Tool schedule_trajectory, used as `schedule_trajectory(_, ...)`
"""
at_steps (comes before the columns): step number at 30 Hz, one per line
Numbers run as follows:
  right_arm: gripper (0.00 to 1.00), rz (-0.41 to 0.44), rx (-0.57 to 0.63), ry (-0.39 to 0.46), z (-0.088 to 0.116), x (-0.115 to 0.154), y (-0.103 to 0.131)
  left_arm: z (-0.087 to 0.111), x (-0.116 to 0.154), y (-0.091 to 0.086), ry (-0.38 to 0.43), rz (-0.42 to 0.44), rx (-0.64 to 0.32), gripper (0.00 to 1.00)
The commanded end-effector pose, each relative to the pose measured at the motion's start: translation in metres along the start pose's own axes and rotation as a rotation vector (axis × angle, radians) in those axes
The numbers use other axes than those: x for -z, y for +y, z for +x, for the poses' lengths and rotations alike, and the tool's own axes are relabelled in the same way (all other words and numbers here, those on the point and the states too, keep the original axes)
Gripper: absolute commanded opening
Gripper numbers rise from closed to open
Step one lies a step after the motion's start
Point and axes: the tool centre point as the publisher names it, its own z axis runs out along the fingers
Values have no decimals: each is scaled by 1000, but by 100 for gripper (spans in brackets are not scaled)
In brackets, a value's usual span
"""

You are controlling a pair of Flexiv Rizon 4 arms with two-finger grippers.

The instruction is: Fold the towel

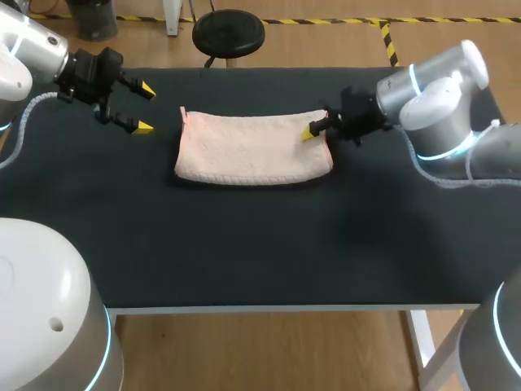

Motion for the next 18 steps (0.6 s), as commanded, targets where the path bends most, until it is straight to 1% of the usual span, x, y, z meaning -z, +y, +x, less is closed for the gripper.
schedule_trajectory(1,0,11,-3,-85,23,4,-1,0,0,1,-2,1,-1,100)
schedule_trajectory(5,0,29,24,-194,44,2,2,0,0,1,-2,1,-1,100)
schedule_trajectory(7,0,36,39,-228,55,-1,5,0,0,1,-2,1,-1,100)
schedule_trajectory(12,0,36,55,-257,90,-21,13,0,0,1,-2,1,-1,100)
schedule_trajectory(14,0,40,67,-261,105,-35,15,0,0,1,-2,1,-1,100)
schedule_trajectory(18,0,52,80,-272,127,-66,16,0,0,1,-2,1,-1,100)
